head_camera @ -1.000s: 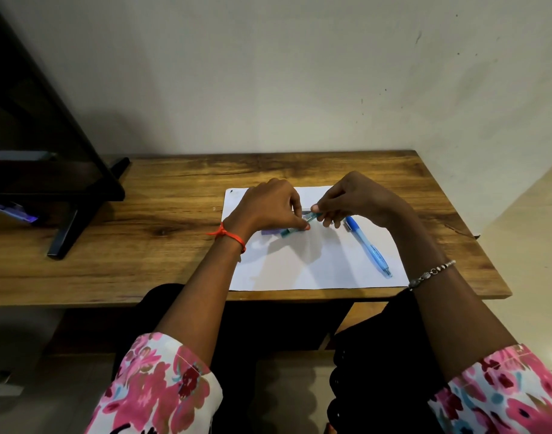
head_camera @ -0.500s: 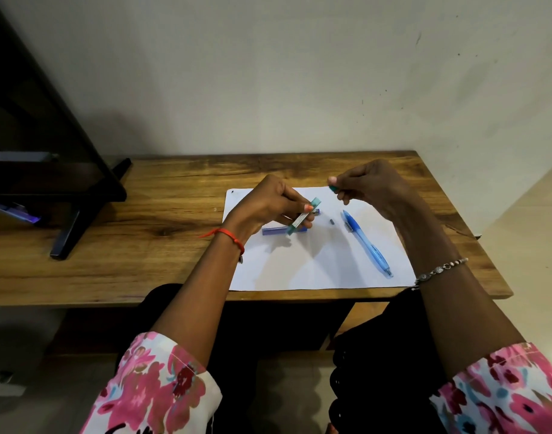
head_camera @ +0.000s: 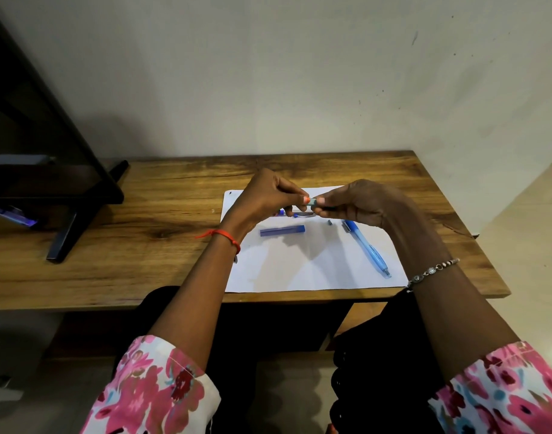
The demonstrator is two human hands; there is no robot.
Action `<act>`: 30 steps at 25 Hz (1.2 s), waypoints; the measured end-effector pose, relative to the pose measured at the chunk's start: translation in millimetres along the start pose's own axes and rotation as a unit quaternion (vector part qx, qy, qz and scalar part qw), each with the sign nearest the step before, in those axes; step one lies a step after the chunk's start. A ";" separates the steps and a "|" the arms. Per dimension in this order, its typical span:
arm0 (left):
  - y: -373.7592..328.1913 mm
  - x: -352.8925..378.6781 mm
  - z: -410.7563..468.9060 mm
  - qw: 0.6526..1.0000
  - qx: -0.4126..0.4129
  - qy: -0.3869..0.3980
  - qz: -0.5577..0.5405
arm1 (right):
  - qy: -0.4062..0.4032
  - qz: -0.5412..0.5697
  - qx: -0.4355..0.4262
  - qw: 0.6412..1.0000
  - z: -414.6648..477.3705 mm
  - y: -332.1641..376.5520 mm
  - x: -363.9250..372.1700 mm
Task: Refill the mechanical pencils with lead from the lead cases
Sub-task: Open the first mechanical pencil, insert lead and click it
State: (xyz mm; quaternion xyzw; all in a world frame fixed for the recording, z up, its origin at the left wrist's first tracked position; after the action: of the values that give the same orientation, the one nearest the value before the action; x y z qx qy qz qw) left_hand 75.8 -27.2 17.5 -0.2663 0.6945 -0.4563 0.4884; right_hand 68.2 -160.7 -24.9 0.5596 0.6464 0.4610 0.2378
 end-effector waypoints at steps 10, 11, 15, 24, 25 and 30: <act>-4.2 -3.7 -1.0 0.999 0.003 -0.034 0.019 | 0.017 0.076 0.040 0.996 1.3 -11.9 8.9; -5.0 -4.3 -1.0 0.999 0.007 -0.039 0.017 | 0.018 0.076 0.043 0.996 1.9 -12.7 8.8; -7.3 -5.0 0.0 0.998 0.018 -0.049 0.020 | 0.019 0.070 0.045 0.996 2.3 -13.2 8.4; 5.3 2.7 4.1 1.000 0.011 0.009 -0.022 | -0.050 -0.024 -0.014 0.998 -2.6 4.5 -8.0; 5.6 3.7 4.1 0.999 0.011 0.013 -0.029 | -0.058 -0.042 -0.022 0.997 -2.9 6.5 -9.3; 5.0 7.1 4.1 0.998 0.015 0.030 -0.061 | -0.125 -0.158 -0.044 0.979 -7.8 17.0 -19.0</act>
State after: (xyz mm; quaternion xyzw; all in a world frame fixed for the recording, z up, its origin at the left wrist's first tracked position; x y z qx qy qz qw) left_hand 77.2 -32.4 9.5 -0.2872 0.6842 -0.5032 0.4428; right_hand 75.3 -182.0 -10.6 0.4924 0.6710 0.3723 0.4108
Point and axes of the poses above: each hand's wrist, its own z-axis towards the middle knuckle, its own x-axis out of the palm, y = z × x, the point moved 10 cm from there along z, towards the middle knuckle, and after that the axes turned 7 degrees about y, right-handed, at the moved point
